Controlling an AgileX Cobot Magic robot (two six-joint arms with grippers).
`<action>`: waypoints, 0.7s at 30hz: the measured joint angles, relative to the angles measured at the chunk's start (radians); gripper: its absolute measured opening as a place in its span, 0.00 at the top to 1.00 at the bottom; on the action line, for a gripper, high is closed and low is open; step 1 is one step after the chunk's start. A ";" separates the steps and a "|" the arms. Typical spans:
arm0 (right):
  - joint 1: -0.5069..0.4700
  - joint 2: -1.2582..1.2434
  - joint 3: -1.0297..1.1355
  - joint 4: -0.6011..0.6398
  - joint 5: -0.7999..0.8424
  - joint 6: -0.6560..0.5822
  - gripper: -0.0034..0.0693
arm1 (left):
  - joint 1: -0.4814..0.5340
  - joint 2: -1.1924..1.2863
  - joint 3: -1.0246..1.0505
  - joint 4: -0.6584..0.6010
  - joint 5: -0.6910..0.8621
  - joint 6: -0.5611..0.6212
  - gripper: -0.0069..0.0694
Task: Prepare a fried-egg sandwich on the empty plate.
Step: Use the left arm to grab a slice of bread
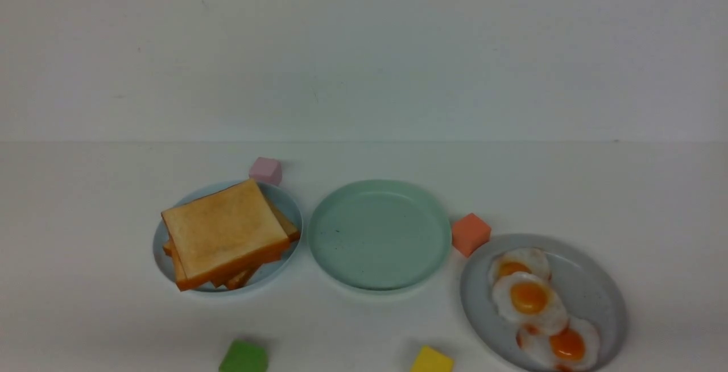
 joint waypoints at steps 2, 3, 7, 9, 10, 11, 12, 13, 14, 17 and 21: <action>0.000 0.017 -0.020 -0.022 -0.008 0.041 0.62 | 0.000 0.000 0.000 -0.020 -0.067 -0.053 0.60; 0.000 0.042 -0.060 -0.048 -0.006 0.095 0.62 | 0.000 0.000 0.000 -0.041 -0.190 -0.122 0.60; 0.000 0.150 -0.239 -0.134 0.043 0.256 0.62 | 0.000 0.003 -0.067 -0.065 -0.238 -0.224 0.60; 0.000 0.185 -0.295 -0.175 0.078 0.296 0.62 | 0.000 0.023 -0.130 -0.065 -0.217 -0.240 0.60; 0.000 0.252 -0.399 -0.237 0.150 0.364 0.62 | 0.000 0.066 -0.222 -0.065 -0.166 -0.251 0.60; 0.000 0.283 -0.432 -0.272 0.177 0.385 0.62 | 0.000 0.086 -0.248 -0.065 -0.147 -0.250 0.60; 0.000 0.306 -0.474 -0.299 0.215 0.411 0.62 | 0.000 0.123 -0.328 -0.065 -0.074 -0.253 0.60; 0.000 0.361 -0.539 -0.370 0.275 0.442 0.62 | 0.000 0.183 -0.424 -0.065 0.036 -0.254 0.60; 0.000 0.400 -0.578 -0.410 0.333 0.466 0.62 | 0.000 0.229 -0.490 -0.064 0.127 -0.254 0.60; 0.000 0.491 -0.640 -0.478 0.443 0.488 0.62 | 0.000 0.351 -0.619 -0.064 0.368 -0.254 0.60; 0.000 0.626 -0.662 -0.524 0.610 0.482 0.62 | 0.000 0.547 -0.713 -0.033 0.646 -0.254 0.60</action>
